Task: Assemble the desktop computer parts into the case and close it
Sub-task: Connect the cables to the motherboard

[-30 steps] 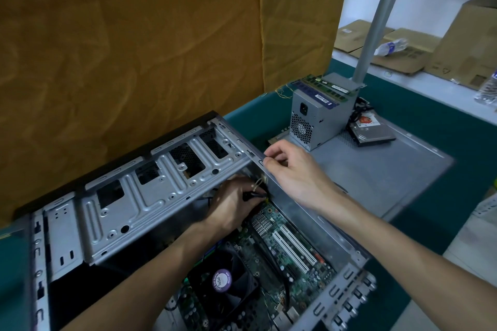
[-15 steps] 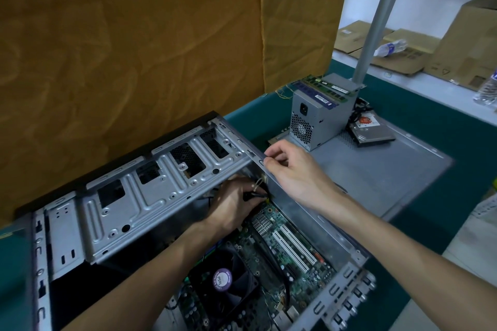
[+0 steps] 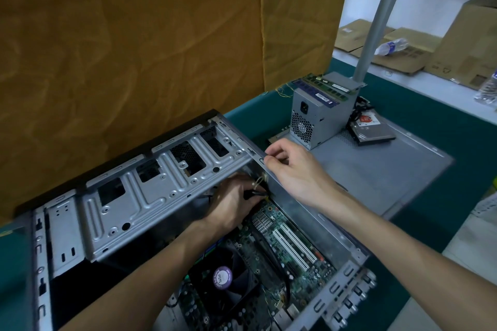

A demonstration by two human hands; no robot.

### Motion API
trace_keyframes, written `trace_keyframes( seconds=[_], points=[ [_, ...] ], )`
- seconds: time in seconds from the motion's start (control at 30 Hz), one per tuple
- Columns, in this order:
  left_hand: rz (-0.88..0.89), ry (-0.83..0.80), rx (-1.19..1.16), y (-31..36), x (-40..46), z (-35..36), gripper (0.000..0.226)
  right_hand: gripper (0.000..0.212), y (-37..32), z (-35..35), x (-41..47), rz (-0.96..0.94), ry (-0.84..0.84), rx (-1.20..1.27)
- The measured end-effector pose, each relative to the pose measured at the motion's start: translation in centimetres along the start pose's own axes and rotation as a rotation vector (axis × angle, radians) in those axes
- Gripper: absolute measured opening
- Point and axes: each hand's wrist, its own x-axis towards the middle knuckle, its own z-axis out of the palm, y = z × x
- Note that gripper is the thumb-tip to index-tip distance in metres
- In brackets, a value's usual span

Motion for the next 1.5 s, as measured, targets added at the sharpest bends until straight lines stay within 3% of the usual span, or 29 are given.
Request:
trace_keyframes(
  seconds=[0.9,1.13,1.2,1.37,1.5],
  points=[
    [-0.026,0.019,-0.040,0.3,-0.8,0.2,0.010,0.005,-0.1,0.1,0.1,0.024,0.001,-0.016],
    [-0.104,0.057,-0.043,0.7,-0.4,0.8,0.036,0.003,0.1,0.1,0.2,0.041,-0.005,-0.017],
    [-0.073,0.057,-0.039,0.6,-0.6,0.9,0.035,0.003,0.2,0.1,0.3,0.038,-0.011,-0.016],
    [0.007,-0.058,0.014,-0.6,-0.2,-0.1,0.010,0.001,0.4,0.2,0.4,0.031,-0.006,-0.018],
    [0.078,-0.115,0.114,-1.2,-0.6,-0.6,0.019,0.000,0.4,0.2,0.4,0.027,0.001,-0.023]
  ],
)
